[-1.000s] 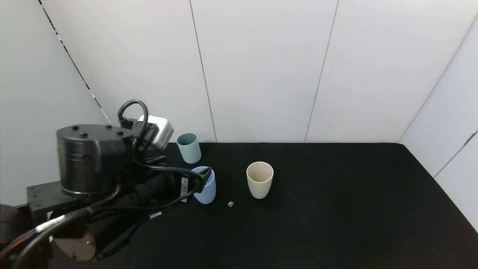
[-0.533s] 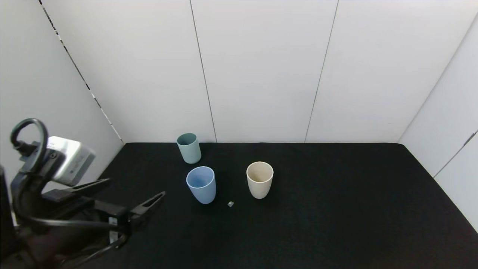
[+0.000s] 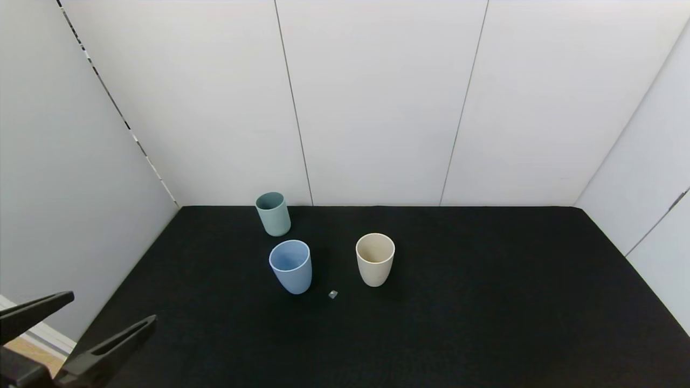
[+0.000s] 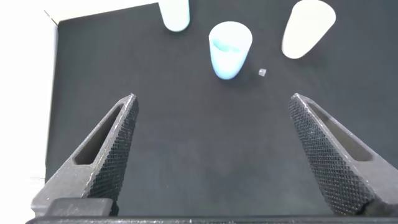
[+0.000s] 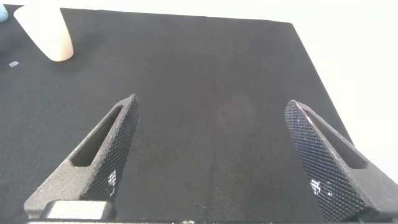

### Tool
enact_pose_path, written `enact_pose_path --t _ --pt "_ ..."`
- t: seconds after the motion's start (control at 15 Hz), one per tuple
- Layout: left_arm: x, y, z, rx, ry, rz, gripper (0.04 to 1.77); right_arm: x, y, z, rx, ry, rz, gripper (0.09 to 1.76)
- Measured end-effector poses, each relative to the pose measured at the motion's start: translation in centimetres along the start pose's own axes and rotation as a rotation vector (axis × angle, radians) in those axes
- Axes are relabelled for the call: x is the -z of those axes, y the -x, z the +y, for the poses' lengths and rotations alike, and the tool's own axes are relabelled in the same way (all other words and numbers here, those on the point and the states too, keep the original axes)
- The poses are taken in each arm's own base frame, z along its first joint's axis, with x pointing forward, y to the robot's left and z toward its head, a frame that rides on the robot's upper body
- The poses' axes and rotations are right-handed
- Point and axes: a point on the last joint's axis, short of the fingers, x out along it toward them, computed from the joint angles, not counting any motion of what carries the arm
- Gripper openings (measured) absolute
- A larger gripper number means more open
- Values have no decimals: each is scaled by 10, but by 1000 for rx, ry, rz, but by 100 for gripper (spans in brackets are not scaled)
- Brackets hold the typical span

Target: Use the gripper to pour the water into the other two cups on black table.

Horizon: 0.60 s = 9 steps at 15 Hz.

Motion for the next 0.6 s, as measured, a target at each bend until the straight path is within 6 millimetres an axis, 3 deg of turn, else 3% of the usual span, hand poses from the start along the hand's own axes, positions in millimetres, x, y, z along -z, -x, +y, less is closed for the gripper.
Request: enact_pose_path --t 0.6 --pt "26 38 18 17 95 -33 172 0 0 0 0 0 0 171"
